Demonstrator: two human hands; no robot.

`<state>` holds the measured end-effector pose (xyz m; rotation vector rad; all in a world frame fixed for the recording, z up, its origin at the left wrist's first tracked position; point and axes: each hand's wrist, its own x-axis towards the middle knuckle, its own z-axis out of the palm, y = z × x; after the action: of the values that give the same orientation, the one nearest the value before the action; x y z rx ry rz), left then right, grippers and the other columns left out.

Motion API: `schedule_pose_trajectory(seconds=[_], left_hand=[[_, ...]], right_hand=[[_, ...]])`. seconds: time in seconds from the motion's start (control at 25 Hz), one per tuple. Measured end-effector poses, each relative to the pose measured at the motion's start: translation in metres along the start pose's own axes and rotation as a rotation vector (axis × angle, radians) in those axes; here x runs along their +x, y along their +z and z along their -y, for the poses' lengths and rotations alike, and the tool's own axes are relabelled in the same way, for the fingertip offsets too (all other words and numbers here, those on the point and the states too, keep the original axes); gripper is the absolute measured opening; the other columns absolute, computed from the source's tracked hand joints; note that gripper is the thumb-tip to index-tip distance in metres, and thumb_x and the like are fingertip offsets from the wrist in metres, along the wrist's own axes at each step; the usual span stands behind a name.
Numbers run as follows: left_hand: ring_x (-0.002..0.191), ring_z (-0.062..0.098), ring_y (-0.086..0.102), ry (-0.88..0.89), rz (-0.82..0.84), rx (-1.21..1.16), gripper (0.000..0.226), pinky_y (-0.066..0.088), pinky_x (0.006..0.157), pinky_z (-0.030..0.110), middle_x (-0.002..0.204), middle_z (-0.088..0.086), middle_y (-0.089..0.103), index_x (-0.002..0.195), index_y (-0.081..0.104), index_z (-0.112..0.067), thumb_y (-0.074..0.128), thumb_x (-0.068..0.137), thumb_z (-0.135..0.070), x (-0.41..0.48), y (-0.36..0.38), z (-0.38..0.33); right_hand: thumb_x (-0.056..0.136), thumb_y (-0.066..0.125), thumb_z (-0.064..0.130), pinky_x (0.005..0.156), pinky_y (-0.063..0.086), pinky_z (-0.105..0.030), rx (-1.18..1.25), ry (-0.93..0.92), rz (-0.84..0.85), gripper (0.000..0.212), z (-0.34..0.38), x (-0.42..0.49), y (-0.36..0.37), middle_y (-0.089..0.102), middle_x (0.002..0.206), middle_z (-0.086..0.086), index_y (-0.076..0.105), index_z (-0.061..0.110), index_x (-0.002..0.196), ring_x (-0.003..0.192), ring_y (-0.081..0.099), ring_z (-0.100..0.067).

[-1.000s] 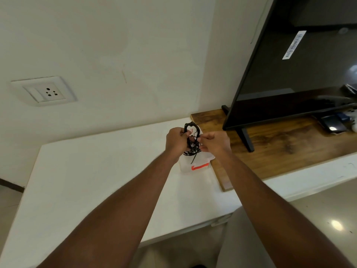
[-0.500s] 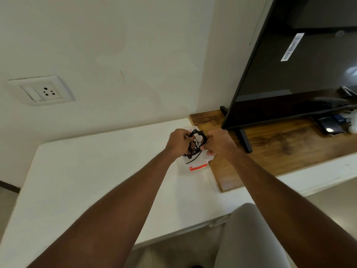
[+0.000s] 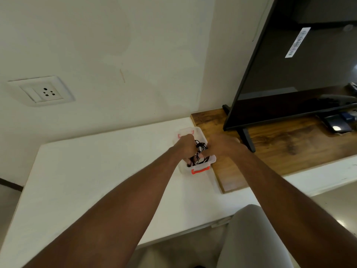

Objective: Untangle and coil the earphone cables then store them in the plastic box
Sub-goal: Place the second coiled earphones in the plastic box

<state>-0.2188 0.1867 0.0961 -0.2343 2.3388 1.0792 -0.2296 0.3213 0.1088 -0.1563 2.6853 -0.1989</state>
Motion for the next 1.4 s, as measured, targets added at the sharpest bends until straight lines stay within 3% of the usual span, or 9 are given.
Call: schedule_pose_trajectory(seconds=[0.16,0.36,0.48,0.56,0.76,1.08,1.2,1.32,1.4], left_hand=[[0.083,0.040,0.072,0.039,0.052,0.125,0.023,0.060,0.076,0.041,0.097,0.024,0.072,0.099,0.063,0.007,0.056,0.096,-0.015,0.010,0.002,0.000],[0.063,0.012,0.056,0.053,-0.025,0.145,0.029,0.045,0.053,0.013,0.097,0.010,0.067,0.119,0.059,0.003,0.058,0.096,-0.016,0.008,0.000,0.002],[0.079,0.017,0.060,0.066,-0.145,0.192,0.019,0.039,0.059,0.017,0.077,0.002,0.061,0.102,0.064,-0.005,0.067,0.089,-0.019,0.010,-0.001,0.007],[0.091,0.027,0.067,0.165,-0.235,0.459,0.016,0.045,0.065,0.026,0.092,0.010,0.069,0.100,0.067,-0.004,0.065,0.085,-0.008,0.011,0.000,0.007],[0.102,0.026,0.059,0.260,-0.383,0.665,0.016,0.046,0.069,0.031,0.101,0.010,0.066,0.098,0.068,-0.009,0.066,0.082,-0.007,0.005,0.000,0.009],[0.097,0.033,0.065,0.084,-0.447,-0.156,0.065,0.058,0.077,0.045,0.120,0.012,0.052,0.125,0.039,-0.013,0.080,0.076,-0.020,0.000,0.001,0.038],[0.108,0.032,0.060,0.049,-0.401,-0.184,0.084,0.056,0.081,0.045,0.125,0.012,0.054,0.139,0.025,-0.014,0.079,0.075,-0.019,-0.007,0.009,0.041],[0.097,0.035,0.064,-0.025,-0.360,-0.231,0.097,0.060,0.058,0.045,0.122,0.012,0.056,0.145,0.011,-0.019,0.076,0.074,-0.012,-0.014,0.013,0.044],[0.077,0.033,0.066,-0.093,-0.357,-0.296,0.086,0.059,0.050,0.043,0.115,0.012,0.057,0.140,0.018,-0.016,0.076,0.076,-0.007,-0.019,0.013,0.045]], right_hand=[[0.075,0.069,0.064,0.077,0.056,-0.033,0.154,0.059,-0.122,0.054,-0.002,0.003,0.006,0.070,0.097,0.000,0.068,0.019,0.103,0.087,0.065,-0.018],[0.080,0.079,0.028,0.072,0.061,-0.033,0.400,0.084,-0.254,0.008,-0.004,-0.005,0.004,0.073,0.087,0.003,0.076,0.021,0.084,0.073,0.068,-0.011],[0.083,0.077,0.021,0.067,0.059,-0.025,0.281,0.057,-0.247,0.005,0.002,-0.003,0.008,0.073,0.087,0.003,0.077,0.018,0.087,0.071,0.066,-0.009],[0.086,0.073,0.023,0.064,0.056,-0.024,0.118,0.048,-0.281,0.006,0.007,-0.002,0.008,0.072,0.088,0.004,0.077,0.020,0.089,0.072,0.066,-0.011],[0.095,0.059,0.013,0.055,0.043,-0.025,-0.460,-0.098,-0.400,0.006,0.022,-0.011,0.019,0.056,0.074,0.000,0.064,0.014,0.095,0.062,0.053,-0.015],[0.090,0.069,0.028,0.065,0.055,-0.024,-0.150,0.029,-0.367,0.011,0.018,-0.011,0.033,0.070,0.089,0.007,0.071,0.028,0.101,0.074,0.065,-0.011],[0.091,0.067,0.025,0.069,0.055,-0.026,-0.209,-0.022,-0.333,0.019,0.023,-0.017,0.035,0.070,0.095,0.002,0.066,0.025,0.110,0.080,0.066,-0.016],[0.093,0.062,0.015,0.061,0.049,-0.024,-0.363,-0.083,-0.382,0.016,0.024,-0.024,0.039,0.067,0.086,0.002,0.063,0.024,0.107,0.069,0.061,-0.015],[0.091,0.067,0.022,0.063,0.050,-0.023,-0.277,-0.067,-0.432,0.014,0.018,-0.025,0.038,0.064,0.089,0.006,0.061,0.025,0.103,0.070,0.059,-0.012]])
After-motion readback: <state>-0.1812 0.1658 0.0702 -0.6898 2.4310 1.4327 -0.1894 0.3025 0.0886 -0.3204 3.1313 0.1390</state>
